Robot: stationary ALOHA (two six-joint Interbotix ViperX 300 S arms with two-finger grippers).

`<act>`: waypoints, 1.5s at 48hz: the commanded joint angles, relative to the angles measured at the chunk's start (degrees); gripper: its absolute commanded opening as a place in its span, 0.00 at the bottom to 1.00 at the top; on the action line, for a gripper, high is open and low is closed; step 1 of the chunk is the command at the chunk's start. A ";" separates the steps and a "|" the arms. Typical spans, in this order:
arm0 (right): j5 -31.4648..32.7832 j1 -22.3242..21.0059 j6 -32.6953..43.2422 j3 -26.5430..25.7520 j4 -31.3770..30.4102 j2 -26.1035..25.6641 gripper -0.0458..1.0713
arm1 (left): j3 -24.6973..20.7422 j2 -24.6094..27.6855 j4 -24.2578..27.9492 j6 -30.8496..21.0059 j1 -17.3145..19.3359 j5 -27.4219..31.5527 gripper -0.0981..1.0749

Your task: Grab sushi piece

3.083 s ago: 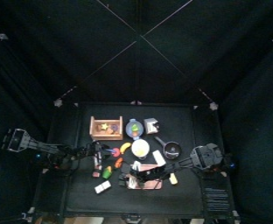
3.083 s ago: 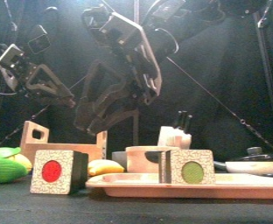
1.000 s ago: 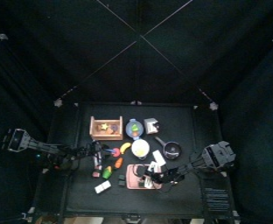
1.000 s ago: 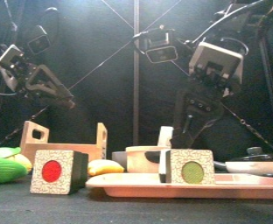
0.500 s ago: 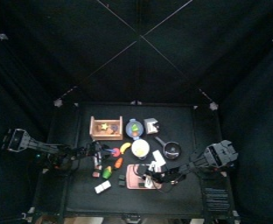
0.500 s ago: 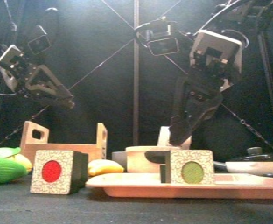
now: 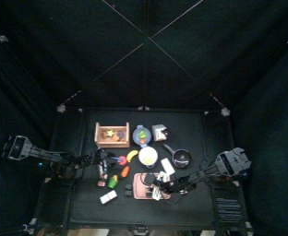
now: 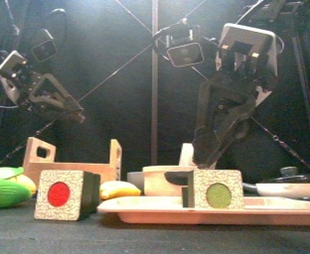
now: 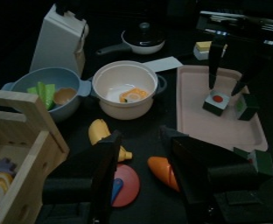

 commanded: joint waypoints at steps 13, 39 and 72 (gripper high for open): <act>-0.18 -0.97 0.09 -1.14 0.00 0.09 0.87 | -0.53 -0.09 -0.09 0.09 0.00 -0.18 0.77; 0.00 -1.41 0.00 -1.23 -0.18 3.16 0.87 | -0.53 -0.09 0.00 0.09 0.00 -0.18 0.77; 2.55 -1.49 -0.09 -2.72 -1.23 1.41 0.72 | -0.53 0.00 0.00 0.09 0.00 -0.18 0.77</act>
